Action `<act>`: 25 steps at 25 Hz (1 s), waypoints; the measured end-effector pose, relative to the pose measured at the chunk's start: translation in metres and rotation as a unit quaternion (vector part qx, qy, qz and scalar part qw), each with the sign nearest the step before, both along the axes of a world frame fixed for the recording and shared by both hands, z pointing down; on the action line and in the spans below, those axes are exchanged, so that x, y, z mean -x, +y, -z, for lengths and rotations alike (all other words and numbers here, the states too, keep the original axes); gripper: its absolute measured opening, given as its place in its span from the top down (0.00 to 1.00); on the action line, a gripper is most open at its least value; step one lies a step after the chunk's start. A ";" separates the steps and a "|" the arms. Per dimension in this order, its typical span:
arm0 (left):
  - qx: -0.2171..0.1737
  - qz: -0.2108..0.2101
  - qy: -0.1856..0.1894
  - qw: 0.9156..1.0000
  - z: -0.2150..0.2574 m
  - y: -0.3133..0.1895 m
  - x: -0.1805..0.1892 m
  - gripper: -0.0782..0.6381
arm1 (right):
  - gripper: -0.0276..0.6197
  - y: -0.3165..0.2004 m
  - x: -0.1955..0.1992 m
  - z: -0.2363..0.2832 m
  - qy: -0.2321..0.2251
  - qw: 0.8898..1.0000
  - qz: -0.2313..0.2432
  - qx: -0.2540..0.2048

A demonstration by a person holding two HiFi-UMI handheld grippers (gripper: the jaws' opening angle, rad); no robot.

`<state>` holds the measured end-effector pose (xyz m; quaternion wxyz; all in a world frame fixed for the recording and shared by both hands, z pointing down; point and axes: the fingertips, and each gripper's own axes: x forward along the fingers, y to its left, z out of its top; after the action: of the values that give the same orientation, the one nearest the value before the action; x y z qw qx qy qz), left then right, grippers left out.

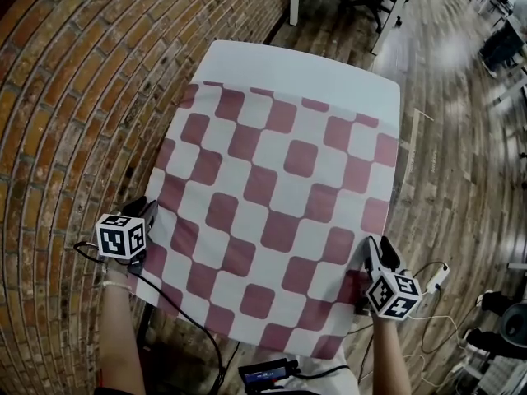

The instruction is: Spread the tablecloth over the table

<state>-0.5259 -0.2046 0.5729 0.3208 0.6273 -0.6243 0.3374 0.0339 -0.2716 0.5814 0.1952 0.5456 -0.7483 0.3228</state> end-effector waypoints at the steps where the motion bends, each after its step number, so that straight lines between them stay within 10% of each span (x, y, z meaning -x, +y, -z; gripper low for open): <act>1: -0.001 0.001 -0.001 1.000 0.000 -0.006 0.000 0.72 | 0.67 -0.005 0.000 0.000 0.001 1.000 -0.001 -0.001; 25: -0.024 -0.012 -0.024 0.999 0.001 -0.148 -0.001 0.73 | 0.67 -0.140 -0.002 -0.002 -0.006 1.000 -0.023 -0.017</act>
<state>-0.5248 -0.3525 0.5718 0.2862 0.6340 -0.6320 0.3414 0.0363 -0.4120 0.5829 0.1744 0.5636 -0.7422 0.3179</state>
